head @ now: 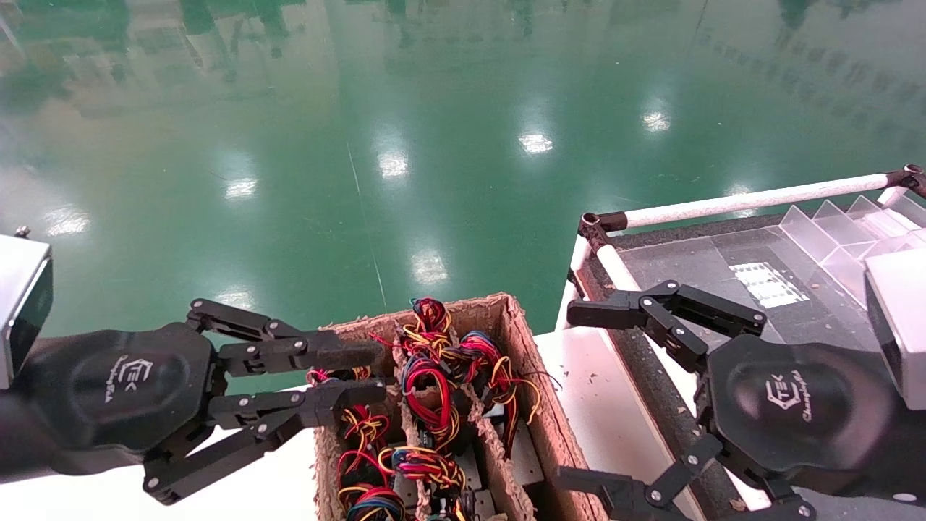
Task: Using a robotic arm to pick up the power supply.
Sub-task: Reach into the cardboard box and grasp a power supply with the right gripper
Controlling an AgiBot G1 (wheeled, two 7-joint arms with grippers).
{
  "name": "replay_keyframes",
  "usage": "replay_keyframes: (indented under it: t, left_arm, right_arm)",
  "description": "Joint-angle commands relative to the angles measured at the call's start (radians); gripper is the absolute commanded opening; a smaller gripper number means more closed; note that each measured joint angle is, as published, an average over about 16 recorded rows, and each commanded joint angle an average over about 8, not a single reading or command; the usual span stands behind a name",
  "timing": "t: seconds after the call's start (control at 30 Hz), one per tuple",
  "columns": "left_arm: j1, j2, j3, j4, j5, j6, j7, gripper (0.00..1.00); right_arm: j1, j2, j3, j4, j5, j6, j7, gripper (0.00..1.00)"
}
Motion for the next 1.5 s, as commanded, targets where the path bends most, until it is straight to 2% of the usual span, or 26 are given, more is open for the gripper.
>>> replay_keyframes:
  t: [0.03, 0.6, 0.87, 1.07, 1.33, 1.37, 1.5]
  left_arm:
    - [0.0, 0.0, 0.0, 0.0, 0.0, 0.0, 0.0, 1.0]
    - [0.0, 0.0, 0.0, 0.0, 0.0, 0.0, 0.0, 1.0]
    - [0.0, 0.0, 0.0, 0.0, 0.0, 0.0, 0.0, 1.0]
    - [0.0, 0.0, 0.0, 0.0, 0.0, 0.0, 0.0, 1.0]
    - [0.0, 0.0, 0.0, 0.0, 0.0, 0.0, 0.0, 1.0]
    - [0.0, 0.0, 0.001, 0.0, 0.0, 0.0, 0.0, 1.0]
    - [0.0, 0.0, 0.001, 0.0, 0.0, 0.0, 0.0, 1.0]
  right_arm:
    - [0.0, 0.0, 0.0, 0.0, 0.0, 0.0, 0.0, 1.0]
    - [0.0, 0.001, 0.0, -0.001, -0.003, 0.003, -0.001, 1.0]
    - [-0.001, 0.002, -0.007, -0.026, -0.039, 0.039, 0.001, 1.0]
    - [0.038, -0.029, -0.062, -0.043, -0.161, 0.098, 0.038, 1.0]
    - [0.152, -0.147, -0.181, -0.096, -0.389, 0.186, 0.125, 1.0]
    - [0.161, -0.162, -0.191, -0.104, -0.405, 0.195, 0.13, 0.93]
    - [0.186, -0.218, -0.219, -0.145, -0.448, 0.223, 0.152, 0.43]
